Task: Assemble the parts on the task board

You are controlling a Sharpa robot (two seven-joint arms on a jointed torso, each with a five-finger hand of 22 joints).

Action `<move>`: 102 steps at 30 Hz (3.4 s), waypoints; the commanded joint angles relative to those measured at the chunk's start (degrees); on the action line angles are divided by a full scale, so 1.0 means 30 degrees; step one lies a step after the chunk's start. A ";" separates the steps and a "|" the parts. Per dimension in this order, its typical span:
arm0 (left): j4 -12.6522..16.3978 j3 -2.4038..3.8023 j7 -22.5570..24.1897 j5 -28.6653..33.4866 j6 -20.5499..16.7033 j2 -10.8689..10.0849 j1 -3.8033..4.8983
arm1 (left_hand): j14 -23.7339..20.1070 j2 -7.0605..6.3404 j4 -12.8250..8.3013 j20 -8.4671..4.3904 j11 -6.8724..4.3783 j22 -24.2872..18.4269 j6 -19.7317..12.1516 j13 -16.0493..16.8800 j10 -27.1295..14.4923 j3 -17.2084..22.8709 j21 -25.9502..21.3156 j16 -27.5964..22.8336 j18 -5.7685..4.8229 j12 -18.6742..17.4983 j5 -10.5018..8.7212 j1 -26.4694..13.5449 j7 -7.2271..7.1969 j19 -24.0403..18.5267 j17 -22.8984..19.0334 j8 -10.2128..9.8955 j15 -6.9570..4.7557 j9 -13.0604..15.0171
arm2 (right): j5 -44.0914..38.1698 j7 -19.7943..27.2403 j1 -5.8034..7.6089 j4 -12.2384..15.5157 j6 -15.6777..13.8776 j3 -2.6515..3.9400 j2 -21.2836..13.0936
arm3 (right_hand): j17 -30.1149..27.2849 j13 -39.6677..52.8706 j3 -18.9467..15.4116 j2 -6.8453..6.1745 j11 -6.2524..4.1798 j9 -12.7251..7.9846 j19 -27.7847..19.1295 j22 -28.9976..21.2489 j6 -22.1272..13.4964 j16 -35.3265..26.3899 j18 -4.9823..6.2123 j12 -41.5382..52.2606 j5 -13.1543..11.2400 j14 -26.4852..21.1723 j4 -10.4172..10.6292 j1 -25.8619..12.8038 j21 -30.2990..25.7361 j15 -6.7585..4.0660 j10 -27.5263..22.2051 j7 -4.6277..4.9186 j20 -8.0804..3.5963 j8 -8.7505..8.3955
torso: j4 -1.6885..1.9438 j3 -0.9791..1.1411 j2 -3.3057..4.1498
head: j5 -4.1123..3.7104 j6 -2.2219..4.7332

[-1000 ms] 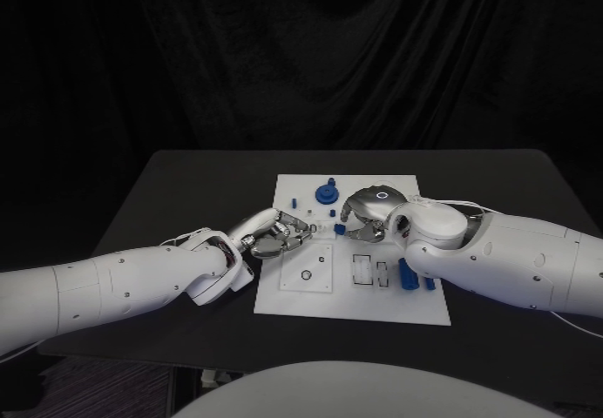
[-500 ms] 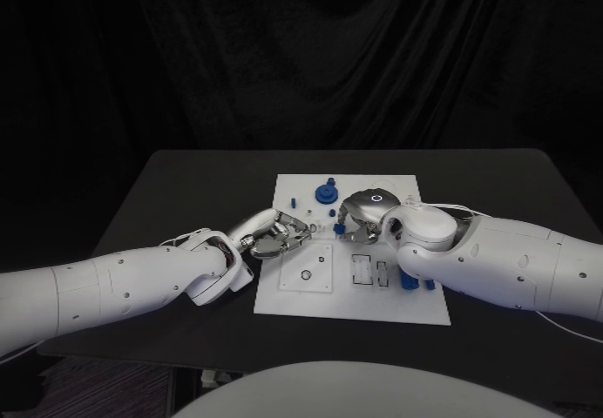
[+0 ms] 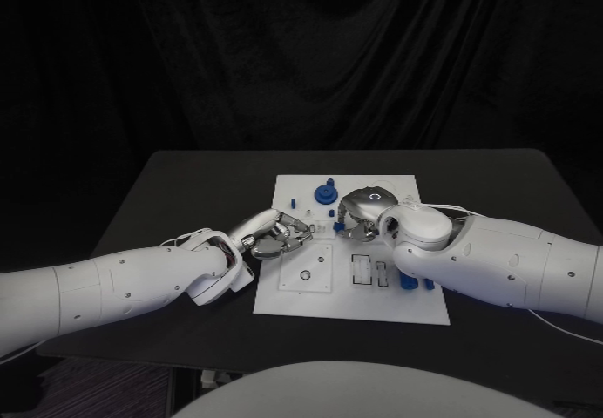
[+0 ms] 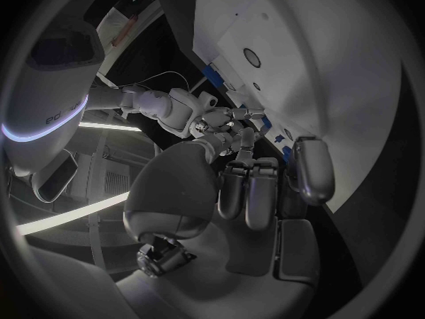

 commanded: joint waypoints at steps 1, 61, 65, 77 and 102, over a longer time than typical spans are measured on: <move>0.0011 0.0015 0.0138 0.0162 0.0226 0.0067 -0.0024 | 0.1983 0.0049 -0.0065 0.0045 0.0003 0.0608 0.0130 0.5014 0.1988 0.0061 -0.0055 0.0049 -0.0015 0.0049 0.0125 0.0183 0.0014 -0.0022 0.5028 0.0131 0.0058 -0.0017 | 0.0093 -0.0199 -0.0283 -0.0150 -0.0149 -0.0112 -0.0003 | 0.3056 0.5032 0.0320 0.0036 -0.0233 0.0619 0.0633 0.3975 0.0680 -0.0186 0.0056 0.0052 0.1881 0.1569 -0.0655 0.0707 -0.0140 -0.0177 0.1990 -0.0278 -0.0163 0.0856 | 0.0020 0.0000 0.0001 | -0.0013 -0.0004; -0.0174 0.0015 0.3201 0.0162 0.0481 0.0501 -0.0063 | 0.1983 -0.0569 -0.0365 -0.0073 -0.0082 0.1468 -0.3137 0.5014 0.1988 0.1476 0.0327 0.0049 -0.0173 0.0049 0.2550 0.2042 0.0297 0.0284 0.5028 -0.0066 -0.0033 -0.5929 | -0.0594 0.0135 0.1297 0.4752 0.0133 -0.0050 -0.2026 | 0.2958 0.5032 0.1176 -0.0160 -0.0800 0.3666 0.0960 0.4195 0.0164 -0.0219 -0.0116 0.0052 0.2974 0.1590 -0.1584 0.0171 0.0531 -0.0694 0.1990 -0.0889 -0.0688 0.3570 | -0.0011 -0.0006 0.0026 | 0.0406 -0.0004; -0.0229 0.0015 0.3125 0.0162 0.0522 0.0575 -0.0083 | 0.1983 -0.0563 -0.0373 -0.0066 -0.0072 0.1465 -0.3169 0.5014 0.1988 0.1488 0.0311 0.0049 -0.0171 0.0049 0.2551 0.2054 0.0309 0.0274 0.5028 -0.0066 -0.0026 -0.6002 | -0.0594 0.0189 0.1294 0.4843 0.0210 -0.0051 -0.1990 | 0.2946 0.5032 0.1183 -0.0160 -0.0805 0.3676 0.0954 0.4190 0.0167 -0.0226 -0.0112 0.0052 0.2928 0.1587 -0.1593 0.0181 0.0516 -0.0694 0.1990 -0.0892 -0.0688 0.3577 | 0.0014 -0.0005 0.0010 | 0.0379 -0.0004; -0.0341 0.0015 0.2900 0.0162 0.0639 0.0635 -0.0128 | 0.1983 -0.0557 -0.0390 -0.0056 -0.0057 0.1469 -0.3210 0.5014 0.1988 0.1507 0.0303 0.0049 -0.0170 0.0049 0.2552 0.2074 0.0328 0.0270 0.5028 -0.0063 -0.0015 -0.6098 | -0.0594 0.0376 0.1265 0.5028 0.0179 -0.0052 -0.1926 | 0.2942 0.5032 0.1218 -0.0155 -0.0812 0.3712 0.0948 0.4185 0.0166 -0.0227 -0.0109 0.0052 0.2757 0.1587 -0.1632 0.0228 0.0502 -0.0698 0.1990 -0.0901 -0.0690 0.3597 | 0.0020 -0.0004 -0.0004 | 0.0445 -0.0004; -0.0695 0.0015 0.2426 0.0162 0.0726 0.0627 -0.0254 | 0.1983 -0.0542 -0.0475 0.0151 0.0242 0.1536 -0.2272 0.5014 0.1988 0.1498 0.0249 0.0049 -0.0173 0.0049 0.2535 0.2043 0.0653 0.0257 0.5028 0.0193 0.0238 -0.6820 | -0.0594 0.0695 0.1253 0.5305 -0.0398 -0.0050 -0.1975 | 0.2860 0.5032 0.1330 -0.0173 -0.0772 0.3741 0.0902 0.4149 -0.0002 -0.0272 -0.0083 0.0052 0.2904 0.1570 -0.1744 0.0364 0.0393 -0.0681 0.1990 -0.0833 -0.0684 0.3536 | -0.0003 -0.0008 0.0019 | 0.0582 -0.0004</move>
